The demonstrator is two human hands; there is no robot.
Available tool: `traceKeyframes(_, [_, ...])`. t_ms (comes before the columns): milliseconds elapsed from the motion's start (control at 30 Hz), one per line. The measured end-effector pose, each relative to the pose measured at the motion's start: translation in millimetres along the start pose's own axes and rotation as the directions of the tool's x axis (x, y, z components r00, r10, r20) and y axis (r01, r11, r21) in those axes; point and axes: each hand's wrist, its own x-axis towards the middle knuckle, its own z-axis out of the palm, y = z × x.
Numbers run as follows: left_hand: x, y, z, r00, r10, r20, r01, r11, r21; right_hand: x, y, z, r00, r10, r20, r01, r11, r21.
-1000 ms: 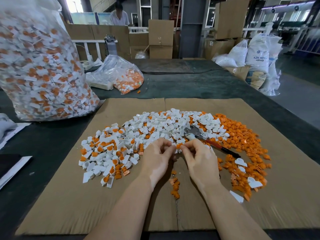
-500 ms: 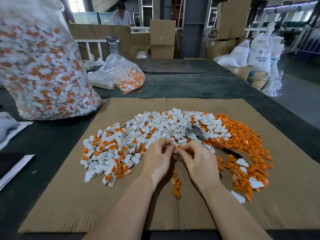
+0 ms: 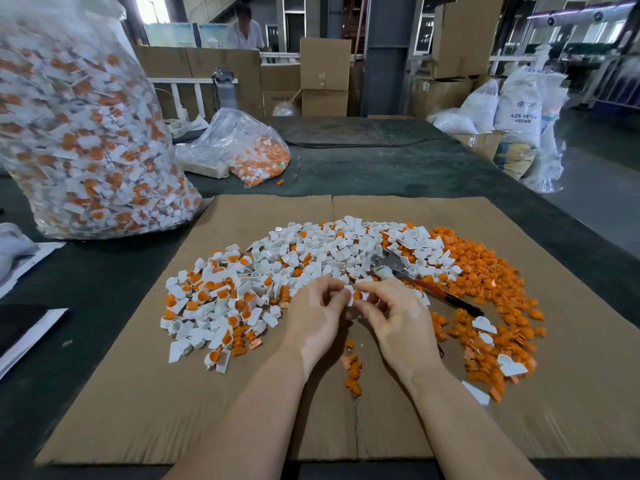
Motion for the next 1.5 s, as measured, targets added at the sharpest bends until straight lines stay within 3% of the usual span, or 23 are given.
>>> traceKeyframes(500, [2, 0, 2, 1.0, -0.031, 0.006, 0.031, 0.996, -0.08, 1, 1, -1, 1.0, 0.003, -0.02, -0.004, 0.999, -0.037])
traceKeyframes(600, [3, 1, 1, 0.998, -0.062, 0.006, 0.062, 0.987, -0.15, 4, 2, -6, 0.992, 0.069, -0.109, -0.089, 0.978, -0.19])
traceKeyframes(667, [5, 2, 1, 0.997, -0.082, 0.012, 0.082, 0.976, -0.2, 12, 6, -13, 0.964, 0.233, -0.127, -0.265, 0.868, -0.421])
traceKeyframes(733, [7, 2, 1, 0.996, -0.09, 0.006, 0.089, 0.973, -0.212, 20, 9, -21, 0.888, 0.455, -0.062, -0.391, 0.677, -0.624])
traceKeyframes(833, [8, 3, 1, 0.994, -0.112, 0.002, 0.108, 0.953, -0.282, 29, 13, -28, 0.773, 0.631, 0.066, -0.388, 0.553, -0.737])
traceKeyframes(900, [8, 3, 2, 0.991, -0.132, -0.001, 0.124, 0.939, -0.321, 32, 13, -29, 0.759, 0.643, 0.096, -0.361, 0.539, -0.761])
traceKeyframes(1100, [12, 5, 3, 0.978, -0.207, 0.0, 0.187, 0.883, -0.431, 33, 6, -34, 0.854, 0.517, 0.059, -0.331, 0.627, -0.705])
traceKeyframes(1200, [13, 7, 3, 0.969, -0.246, 0.006, 0.215, 0.831, -0.513, 34, -5, -40, 0.873, 0.466, 0.14, -0.286, 0.724, -0.627])
traceKeyframes(1333, [13, 11, 2, 0.948, -0.317, 0.033, 0.267, 0.736, -0.622, 32, -20, -44, 0.787, 0.483, 0.384, -0.3, 0.843, -0.446])
traceKeyframes(1500, [16, 15, 0, 0.925, -0.38, 0.014, 0.304, 0.717, -0.627, 30, -29, -51, 0.675, 0.499, 0.543, -0.451, 0.862, -0.232])
